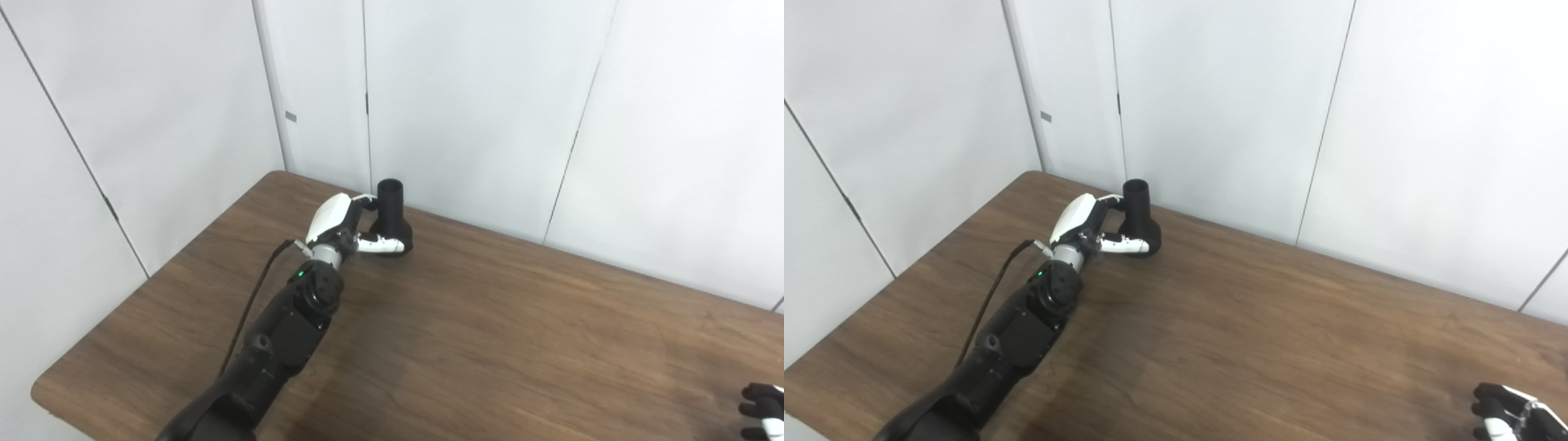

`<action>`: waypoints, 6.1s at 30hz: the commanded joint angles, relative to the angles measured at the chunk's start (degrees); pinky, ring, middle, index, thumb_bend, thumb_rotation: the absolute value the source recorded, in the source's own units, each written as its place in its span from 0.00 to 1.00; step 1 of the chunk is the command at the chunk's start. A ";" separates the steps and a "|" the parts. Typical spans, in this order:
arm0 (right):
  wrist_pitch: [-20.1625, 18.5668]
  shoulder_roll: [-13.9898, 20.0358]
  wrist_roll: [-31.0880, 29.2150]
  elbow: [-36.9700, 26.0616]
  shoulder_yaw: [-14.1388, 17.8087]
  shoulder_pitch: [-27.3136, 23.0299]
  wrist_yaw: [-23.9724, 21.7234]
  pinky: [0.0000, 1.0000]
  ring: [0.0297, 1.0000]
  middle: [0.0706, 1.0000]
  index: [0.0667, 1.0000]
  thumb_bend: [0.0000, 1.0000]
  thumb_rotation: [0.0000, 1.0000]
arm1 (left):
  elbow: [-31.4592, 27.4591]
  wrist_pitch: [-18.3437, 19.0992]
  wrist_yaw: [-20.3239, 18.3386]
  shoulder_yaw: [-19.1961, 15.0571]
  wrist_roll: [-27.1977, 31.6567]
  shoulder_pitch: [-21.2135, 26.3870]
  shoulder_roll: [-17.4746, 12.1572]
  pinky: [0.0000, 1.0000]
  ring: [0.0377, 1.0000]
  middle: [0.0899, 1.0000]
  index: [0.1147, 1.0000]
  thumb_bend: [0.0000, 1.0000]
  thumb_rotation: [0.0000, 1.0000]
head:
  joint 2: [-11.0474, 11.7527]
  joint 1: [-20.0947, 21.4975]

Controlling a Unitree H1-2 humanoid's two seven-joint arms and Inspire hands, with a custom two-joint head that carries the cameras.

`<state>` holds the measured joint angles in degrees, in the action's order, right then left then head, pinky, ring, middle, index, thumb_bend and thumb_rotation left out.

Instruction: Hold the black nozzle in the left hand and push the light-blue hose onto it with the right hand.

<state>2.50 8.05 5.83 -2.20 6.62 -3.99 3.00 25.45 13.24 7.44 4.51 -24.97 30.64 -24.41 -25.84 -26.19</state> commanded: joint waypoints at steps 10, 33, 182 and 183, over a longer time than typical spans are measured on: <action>-0.72 -0.18 -0.10 -3.45 0.00 -0.61 0.45 0.46 0.61 0.62 0.58 0.40 0.62 | 3.41 -0.60 0.15 1.91 -2.91 4.04 -2.00 1.00 0.94 0.86 0.78 1.00 0.39 | -0.05 0.23; -5.46 -1.40 -0.30 -7.65 -0.60 -0.09 0.25 0.50 0.65 0.66 0.61 0.28 0.55 | 10.94 -8.11 7.50 -1.81 1.25 3.83 1.30 1.00 0.80 0.66 0.66 1.00 0.17 | -0.33 1.17; -6.86 4.20 18.48 -20.85 14.96 -0.02 15.02 0.57 0.65 0.67 0.67 0.26 0.25 | 2.29 -36.18 8.52 23.85 -22.57 -3.57 7.06 0.89 0.49 0.40 0.45 0.52 0.00 | -8.22 36.18; -6.38 4.44 18.08 -19.84 15.35 0.05 15.29 0.54 0.63 0.65 0.68 0.27 0.24 | 2.06 -35.90 8.26 24.08 -22.69 -3.73 7.24 0.89 0.49 0.40 0.44 0.52 0.00 | -8.22 36.23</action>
<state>-5.94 11.07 24.03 -21.76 20.97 -3.45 16.92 27.29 -21.23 16.52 26.97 -46.54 27.53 -18.36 -34.01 10.02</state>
